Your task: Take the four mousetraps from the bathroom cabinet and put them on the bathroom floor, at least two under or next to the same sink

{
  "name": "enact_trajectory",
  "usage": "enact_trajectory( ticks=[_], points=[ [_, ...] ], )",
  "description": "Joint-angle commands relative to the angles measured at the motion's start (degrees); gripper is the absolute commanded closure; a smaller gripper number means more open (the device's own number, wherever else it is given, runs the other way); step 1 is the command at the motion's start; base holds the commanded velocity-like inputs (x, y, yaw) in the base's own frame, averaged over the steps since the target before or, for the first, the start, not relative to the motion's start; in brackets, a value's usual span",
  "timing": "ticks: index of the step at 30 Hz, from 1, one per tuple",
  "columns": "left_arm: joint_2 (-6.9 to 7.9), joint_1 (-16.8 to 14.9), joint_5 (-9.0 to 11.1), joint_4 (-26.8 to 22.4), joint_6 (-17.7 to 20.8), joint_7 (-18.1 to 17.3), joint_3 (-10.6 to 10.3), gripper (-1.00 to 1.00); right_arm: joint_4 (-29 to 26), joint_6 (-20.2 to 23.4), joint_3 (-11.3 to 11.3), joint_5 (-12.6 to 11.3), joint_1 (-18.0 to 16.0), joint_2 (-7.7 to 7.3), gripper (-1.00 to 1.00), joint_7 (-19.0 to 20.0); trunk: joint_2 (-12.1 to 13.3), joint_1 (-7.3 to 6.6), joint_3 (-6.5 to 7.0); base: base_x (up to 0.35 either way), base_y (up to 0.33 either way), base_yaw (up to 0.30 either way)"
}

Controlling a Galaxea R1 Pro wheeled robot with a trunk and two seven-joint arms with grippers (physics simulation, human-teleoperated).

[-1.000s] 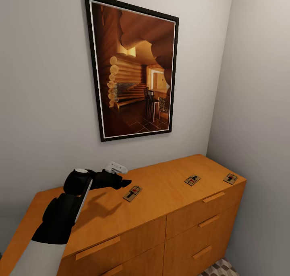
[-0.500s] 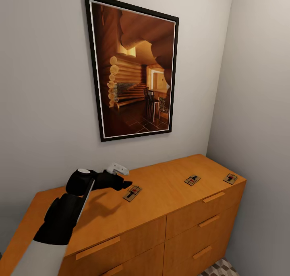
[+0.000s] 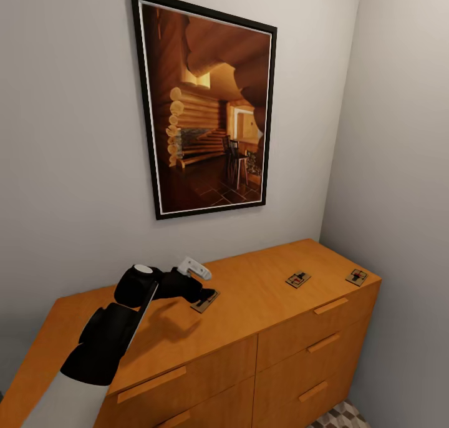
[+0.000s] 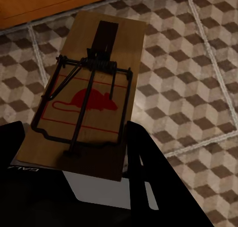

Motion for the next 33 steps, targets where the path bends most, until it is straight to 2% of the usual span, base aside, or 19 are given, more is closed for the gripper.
enact_trajectory(
  ticks=[1, 10, 16, 17, 21, 33],
  points=[
    [0.04, -0.06, -0.6, -0.03, 0.12, -0.53, -0.08, -1.0, 0.05, -0.16, 0.24, 0.18, -0.04, 0.0, 1.0, -0.2, -0.04, 0.0, -0.07, 0.0, 0.0, 0.0],
    [0.32, -0.03, -0.36, 0.3, 0.19, -1.28, -0.04, -1.0, 0.05, -0.16, 0.23, 0.22, -0.04, 0.02, 1.0, -0.2, -0.04, 0.0, -0.07, 0.0, 0.0, 0.0],
    [0.8, -0.06, -0.33, 0.25, 0.13, -7.4, 0.26, -1.0, 0.05, -0.16, 0.23, 0.21, -0.04, 0.03, 1.0, -0.2, -0.04, 0.0, -0.07, 0.0, 0.0, 0.0],
    [0.98, -0.07, -0.38, 0.25, 0.1, -9.41, 0.32, -1.0, 0.05, -0.16, 0.24, 0.22, -0.04, 0.03, 1.0, -0.2, -0.04, 0.0, -0.07, 0.0, 0.0, 0.0],
    [1.25, -0.06, -0.52, 0.25, 0.06, -12.75, 0.4, -1.0, 0.05, -0.16, 0.21, 0.19, -0.04, 0.03, 1.0, -0.2, -0.04, 0.0, -0.07, 0.0, 0.0, 0.0],
    [2.42, -0.06, -0.57, 0.04, 0.05, -14.5, 0.5, -1.0, 0.05, -0.15, 0.22, 0.18, -0.04, 0.03, 1.0, -0.2, -0.04, 0.0, -0.07, 0.0, 0.0, 0.0]
  ],
)
